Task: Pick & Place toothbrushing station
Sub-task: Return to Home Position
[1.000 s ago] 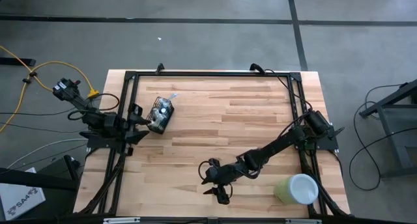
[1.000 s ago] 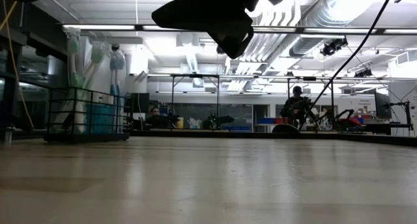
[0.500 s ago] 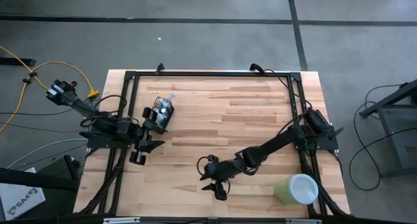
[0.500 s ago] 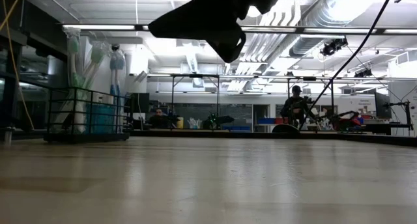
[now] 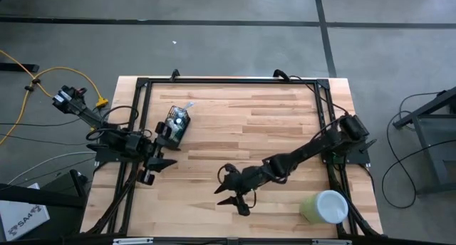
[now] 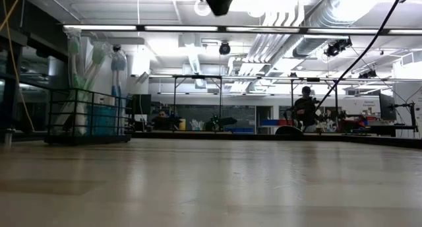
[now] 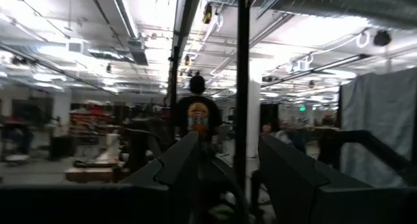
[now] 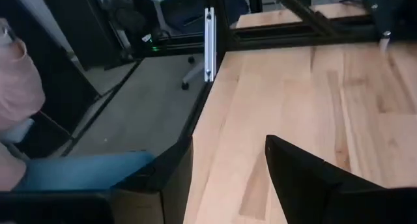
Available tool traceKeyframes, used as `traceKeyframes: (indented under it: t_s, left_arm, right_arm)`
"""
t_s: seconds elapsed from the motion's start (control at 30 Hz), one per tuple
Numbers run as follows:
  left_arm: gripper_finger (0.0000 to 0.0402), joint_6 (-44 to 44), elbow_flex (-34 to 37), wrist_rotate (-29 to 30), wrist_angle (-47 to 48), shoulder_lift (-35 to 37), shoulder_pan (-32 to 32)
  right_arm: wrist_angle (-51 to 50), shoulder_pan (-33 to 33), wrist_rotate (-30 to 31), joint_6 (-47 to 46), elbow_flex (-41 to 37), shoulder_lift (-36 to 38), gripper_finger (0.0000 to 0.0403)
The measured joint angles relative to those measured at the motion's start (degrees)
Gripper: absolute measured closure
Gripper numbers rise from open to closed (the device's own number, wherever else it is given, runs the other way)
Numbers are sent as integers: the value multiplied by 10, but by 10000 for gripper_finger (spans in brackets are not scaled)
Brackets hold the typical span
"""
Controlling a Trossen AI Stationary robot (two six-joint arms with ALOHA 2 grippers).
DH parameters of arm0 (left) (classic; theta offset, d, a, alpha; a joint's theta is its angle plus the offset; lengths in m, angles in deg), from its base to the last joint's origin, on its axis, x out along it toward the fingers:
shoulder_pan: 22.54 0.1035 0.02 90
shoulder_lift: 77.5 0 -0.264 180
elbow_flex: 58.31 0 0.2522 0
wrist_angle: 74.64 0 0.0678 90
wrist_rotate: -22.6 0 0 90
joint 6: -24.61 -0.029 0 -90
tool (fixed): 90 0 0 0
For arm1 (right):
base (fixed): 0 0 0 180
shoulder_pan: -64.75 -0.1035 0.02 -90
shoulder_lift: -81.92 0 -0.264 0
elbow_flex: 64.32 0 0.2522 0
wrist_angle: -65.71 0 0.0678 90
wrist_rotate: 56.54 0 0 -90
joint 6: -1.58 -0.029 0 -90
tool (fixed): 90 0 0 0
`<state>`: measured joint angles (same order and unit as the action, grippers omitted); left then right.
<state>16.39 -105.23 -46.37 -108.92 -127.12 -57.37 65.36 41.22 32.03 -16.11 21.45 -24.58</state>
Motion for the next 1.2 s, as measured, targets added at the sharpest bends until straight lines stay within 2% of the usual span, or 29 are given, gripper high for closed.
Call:
traceKeyframes:
  t_s: [0.17,0.37,0.53,0.63,0.8,1.0,1.2]
  left_arm:
    - [248,14,0,0,14,-1,-11]
    - [248,97,0,0,28,-6,-9]
    - [248,131,0,-3,121,34,6]
    - [248,156,0,-22,175,67,49]
    - [248,157,-1,-125,247,111,145]
    - [248,157,-1,-234,350,145,257]
    - [248,156,0,-270,432,174,351]
  right_arm:
    - [0,8,-3,10,1,34,219]
    - [-17,19,-21,19,-1,76,219]
    - [-62,19,-86,45,-1,123,219]
    - [-105,21,-84,51,0,158,219]
    - [-176,31,-1,68,0,207,219]
    - [-170,63,13,87,-25,236,219]
    - [-109,112,9,57,-119,266,219]
